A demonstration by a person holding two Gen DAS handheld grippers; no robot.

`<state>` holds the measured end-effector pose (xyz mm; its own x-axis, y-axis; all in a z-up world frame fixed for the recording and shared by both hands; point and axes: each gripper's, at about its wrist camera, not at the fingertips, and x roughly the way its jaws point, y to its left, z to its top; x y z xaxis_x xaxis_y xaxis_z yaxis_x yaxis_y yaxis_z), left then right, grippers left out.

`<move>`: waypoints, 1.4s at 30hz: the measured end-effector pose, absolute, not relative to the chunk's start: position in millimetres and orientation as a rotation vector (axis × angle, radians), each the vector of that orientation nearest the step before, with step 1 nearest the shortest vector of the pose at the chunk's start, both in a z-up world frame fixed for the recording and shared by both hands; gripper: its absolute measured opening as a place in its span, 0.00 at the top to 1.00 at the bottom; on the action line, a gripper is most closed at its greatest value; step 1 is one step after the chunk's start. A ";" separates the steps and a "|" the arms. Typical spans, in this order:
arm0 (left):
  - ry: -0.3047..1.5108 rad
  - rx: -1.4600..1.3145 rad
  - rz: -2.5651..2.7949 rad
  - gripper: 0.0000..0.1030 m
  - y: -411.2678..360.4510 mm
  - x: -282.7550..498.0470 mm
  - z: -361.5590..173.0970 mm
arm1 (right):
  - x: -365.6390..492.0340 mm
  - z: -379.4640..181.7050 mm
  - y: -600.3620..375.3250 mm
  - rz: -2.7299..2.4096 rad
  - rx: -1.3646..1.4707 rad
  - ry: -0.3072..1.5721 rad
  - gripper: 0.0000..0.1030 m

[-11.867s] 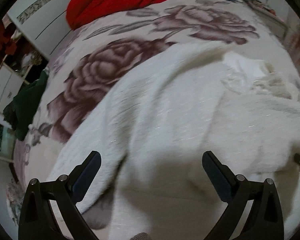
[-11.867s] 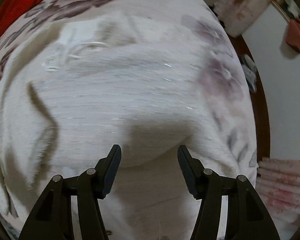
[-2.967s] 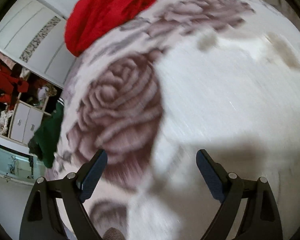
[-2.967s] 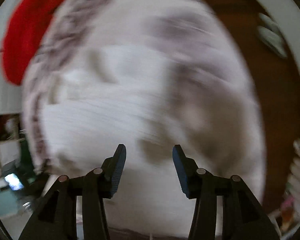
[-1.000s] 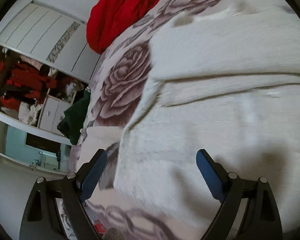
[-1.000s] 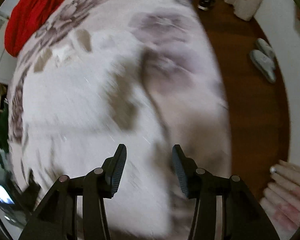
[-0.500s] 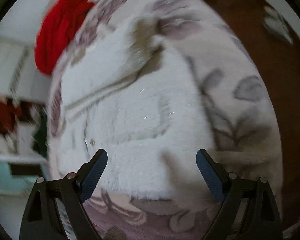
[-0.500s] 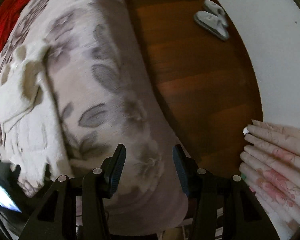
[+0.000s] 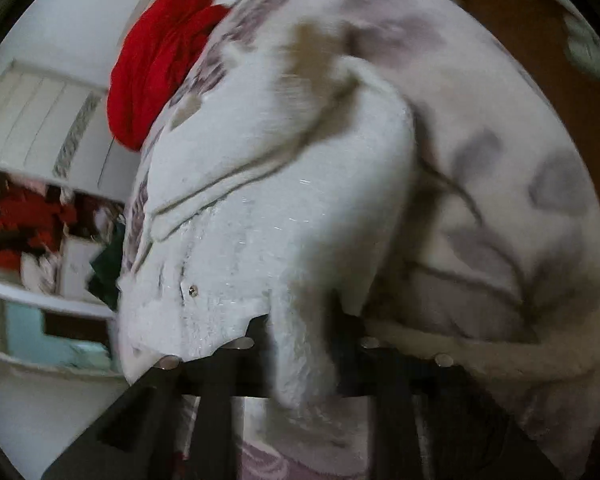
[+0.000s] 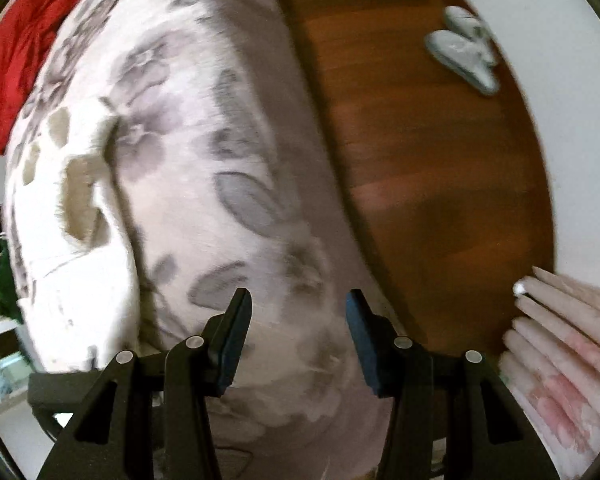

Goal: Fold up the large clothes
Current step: 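Grasp the cardigan hem edge with the left gripper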

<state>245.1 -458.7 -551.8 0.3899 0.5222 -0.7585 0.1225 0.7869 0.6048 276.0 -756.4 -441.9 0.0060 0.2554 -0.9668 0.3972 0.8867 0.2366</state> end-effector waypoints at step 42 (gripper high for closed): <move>1.144 0.195 0.304 0.86 -253.4 275.2 -478.6 | 526.1 -443.2 -467.1 0.478 0.864 1.446 0.81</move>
